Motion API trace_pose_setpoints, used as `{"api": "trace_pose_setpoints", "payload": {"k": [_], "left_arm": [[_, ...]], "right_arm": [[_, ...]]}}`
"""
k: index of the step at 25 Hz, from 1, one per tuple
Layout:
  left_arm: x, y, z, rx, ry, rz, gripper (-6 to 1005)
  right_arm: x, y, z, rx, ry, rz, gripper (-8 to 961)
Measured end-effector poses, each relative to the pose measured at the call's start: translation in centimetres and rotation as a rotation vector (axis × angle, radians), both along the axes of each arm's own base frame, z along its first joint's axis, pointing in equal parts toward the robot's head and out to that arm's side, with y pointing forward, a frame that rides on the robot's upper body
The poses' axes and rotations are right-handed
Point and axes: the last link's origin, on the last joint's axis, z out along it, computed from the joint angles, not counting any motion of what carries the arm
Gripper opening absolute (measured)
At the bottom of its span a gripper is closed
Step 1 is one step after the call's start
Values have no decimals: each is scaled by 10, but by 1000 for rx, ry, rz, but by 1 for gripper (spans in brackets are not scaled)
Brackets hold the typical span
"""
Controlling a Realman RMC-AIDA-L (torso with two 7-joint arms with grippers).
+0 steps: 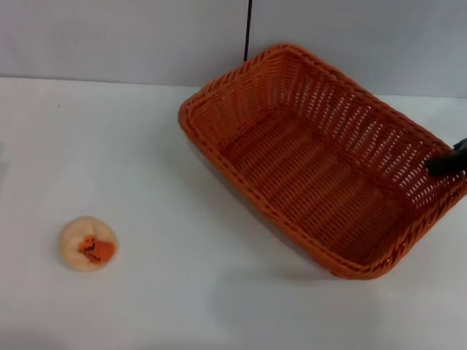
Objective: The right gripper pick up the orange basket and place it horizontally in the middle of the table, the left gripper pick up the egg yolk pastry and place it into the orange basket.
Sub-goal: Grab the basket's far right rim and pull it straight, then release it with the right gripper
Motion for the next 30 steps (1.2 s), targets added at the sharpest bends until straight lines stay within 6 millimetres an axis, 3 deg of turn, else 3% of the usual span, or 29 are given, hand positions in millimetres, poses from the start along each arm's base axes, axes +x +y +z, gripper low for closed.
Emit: {"api": "trace_pose_setpoints", "payload": {"k": [20,30], "left_arm": [[-1,2,2,7,-14,-1,809],[-2,3,2,4,-14,4,809]], "right_arm": [[-14,-22,47,26,361,114,179],[-21,-33,47,-48,424,208,179]]}}
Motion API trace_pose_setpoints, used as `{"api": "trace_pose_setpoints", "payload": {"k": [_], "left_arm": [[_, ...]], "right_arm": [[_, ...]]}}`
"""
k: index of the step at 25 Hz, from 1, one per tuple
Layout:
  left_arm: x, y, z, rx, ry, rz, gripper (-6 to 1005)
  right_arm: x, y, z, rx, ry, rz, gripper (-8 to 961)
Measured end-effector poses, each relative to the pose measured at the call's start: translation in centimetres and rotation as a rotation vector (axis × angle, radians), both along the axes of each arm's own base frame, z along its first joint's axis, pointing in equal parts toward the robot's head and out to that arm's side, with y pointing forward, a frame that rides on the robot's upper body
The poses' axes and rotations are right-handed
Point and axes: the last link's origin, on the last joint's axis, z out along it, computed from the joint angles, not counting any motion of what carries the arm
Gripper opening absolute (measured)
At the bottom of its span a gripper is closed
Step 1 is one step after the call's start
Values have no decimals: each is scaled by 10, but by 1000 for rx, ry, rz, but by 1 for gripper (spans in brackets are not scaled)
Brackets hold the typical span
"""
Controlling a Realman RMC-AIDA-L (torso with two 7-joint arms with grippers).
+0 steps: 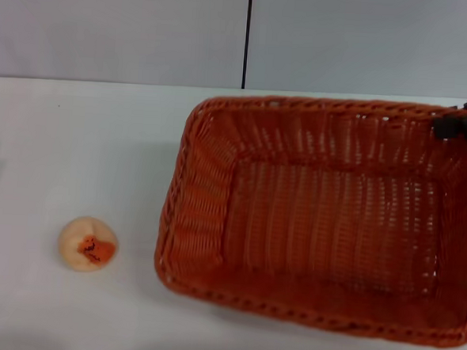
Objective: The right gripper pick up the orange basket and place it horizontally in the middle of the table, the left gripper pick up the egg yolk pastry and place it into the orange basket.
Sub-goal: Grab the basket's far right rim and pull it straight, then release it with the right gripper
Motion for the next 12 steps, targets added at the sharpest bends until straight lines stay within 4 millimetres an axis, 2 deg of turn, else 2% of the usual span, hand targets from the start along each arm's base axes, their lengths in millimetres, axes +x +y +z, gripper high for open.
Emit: {"api": "trace_pose_setpoints", "payload": {"k": [12], "left_arm": [[-1,-1,0,-4,-9,2,810]], "right_arm": [[-1,-3,-19,-70,35,79,180]]}}
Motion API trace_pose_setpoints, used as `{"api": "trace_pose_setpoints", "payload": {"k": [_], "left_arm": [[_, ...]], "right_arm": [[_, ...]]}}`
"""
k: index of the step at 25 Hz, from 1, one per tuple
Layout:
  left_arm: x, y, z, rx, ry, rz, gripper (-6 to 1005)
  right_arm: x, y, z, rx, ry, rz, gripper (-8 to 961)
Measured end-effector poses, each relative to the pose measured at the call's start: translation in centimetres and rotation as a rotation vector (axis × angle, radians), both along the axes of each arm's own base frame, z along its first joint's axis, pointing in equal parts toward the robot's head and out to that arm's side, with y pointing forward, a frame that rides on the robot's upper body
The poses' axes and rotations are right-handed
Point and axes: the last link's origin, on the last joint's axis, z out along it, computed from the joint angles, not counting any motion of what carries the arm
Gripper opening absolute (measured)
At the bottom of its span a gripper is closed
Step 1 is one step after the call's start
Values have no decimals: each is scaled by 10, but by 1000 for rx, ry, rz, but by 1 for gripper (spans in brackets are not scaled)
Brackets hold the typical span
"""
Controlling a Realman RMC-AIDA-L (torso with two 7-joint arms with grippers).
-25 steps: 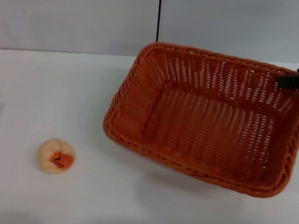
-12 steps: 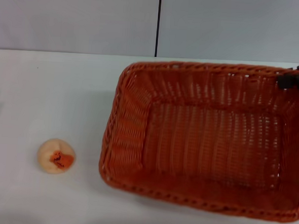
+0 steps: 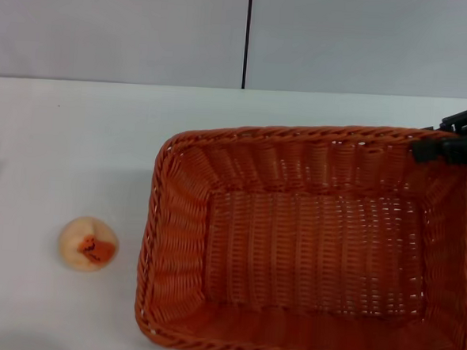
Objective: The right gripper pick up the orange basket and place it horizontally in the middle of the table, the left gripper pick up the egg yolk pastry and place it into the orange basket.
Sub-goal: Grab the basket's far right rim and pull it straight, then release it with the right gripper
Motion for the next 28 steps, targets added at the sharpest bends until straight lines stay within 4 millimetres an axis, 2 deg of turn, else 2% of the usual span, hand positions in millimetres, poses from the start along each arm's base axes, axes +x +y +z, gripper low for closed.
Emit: {"api": "trace_pose_setpoints", "payload": {"k": [18,21,28], "left_arm": [[0,4,-1,-11,-5,3,808],[1,5,-1,-11,-5,-1,807],[3,9,-1,-12,-6,-11,805]], "right_arm": [[7,12,-16,40,-54,-15,179],[7,13,-17,45,-62,-10,306],[3,26,-17,156,-41,26,379]]}}
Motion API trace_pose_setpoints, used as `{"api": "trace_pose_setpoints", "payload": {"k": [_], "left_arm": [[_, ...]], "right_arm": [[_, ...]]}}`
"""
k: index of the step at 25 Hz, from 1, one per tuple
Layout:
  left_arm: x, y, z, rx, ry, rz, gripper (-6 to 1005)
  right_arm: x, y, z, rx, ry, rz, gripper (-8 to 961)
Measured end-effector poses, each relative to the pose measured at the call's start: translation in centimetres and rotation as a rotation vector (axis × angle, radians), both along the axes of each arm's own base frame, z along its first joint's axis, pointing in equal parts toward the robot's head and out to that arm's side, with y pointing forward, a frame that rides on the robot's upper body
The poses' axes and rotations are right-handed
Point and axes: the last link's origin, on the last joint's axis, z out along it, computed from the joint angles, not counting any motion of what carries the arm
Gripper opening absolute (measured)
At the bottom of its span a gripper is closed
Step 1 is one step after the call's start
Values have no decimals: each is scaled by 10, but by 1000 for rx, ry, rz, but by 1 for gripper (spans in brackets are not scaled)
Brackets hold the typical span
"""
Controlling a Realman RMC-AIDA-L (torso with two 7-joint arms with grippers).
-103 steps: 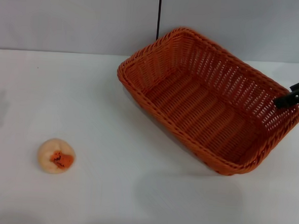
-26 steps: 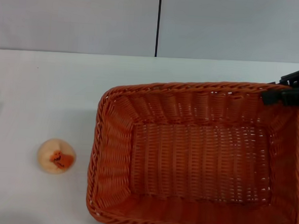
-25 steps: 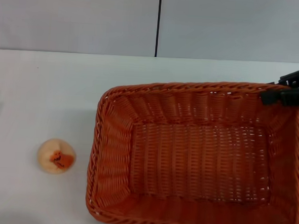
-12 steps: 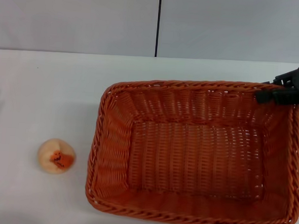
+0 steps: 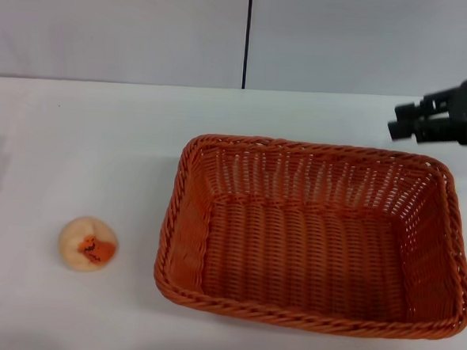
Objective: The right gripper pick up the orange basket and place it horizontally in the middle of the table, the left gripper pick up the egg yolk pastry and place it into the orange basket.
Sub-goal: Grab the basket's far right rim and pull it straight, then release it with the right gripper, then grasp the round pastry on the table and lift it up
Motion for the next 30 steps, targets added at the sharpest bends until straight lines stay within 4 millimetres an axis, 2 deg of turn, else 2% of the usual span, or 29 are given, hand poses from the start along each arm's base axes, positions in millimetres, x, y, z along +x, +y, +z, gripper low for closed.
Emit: {"api": "trace_pose_setpoints", "payload": {"k": [3,8,14,15,17,18,19,20,24,30], "left_arm": [[0,1,0,-2,5,-3,800],[-1,-1,1,-15,26,-9,795],[-9,-3,5,-146,112,-46,790],[-10,-3,5,-165,124,-53,789],[-11,-2,5,-223,165,-71,787],[-14,0,7,-314,228,-88,786],[-14,0,7,-314,228,-88,786],[-17,0,7,-379,272,-95,785],[-20,-3,7,-440,315,-98,781],[-29,-30,-6,-640,420,-116,776]], "right_arm": [[1,2,2,57,44,14,378],[19,-3,21,348,271,-7,378],[64,-40,45,798,642,-107,378],[81,-56,48,939,719,-140,378],[97,-69,48,1071,758,-173,378],[104,-75,47,1119,769,-193,378],[104,-75,47,1119,769,-193,378],[118,-86,44,1203,785,-245,378],[130,-96,41,1259,778,-292,378],[145,-105,47,1325,776,-358,378]]}}
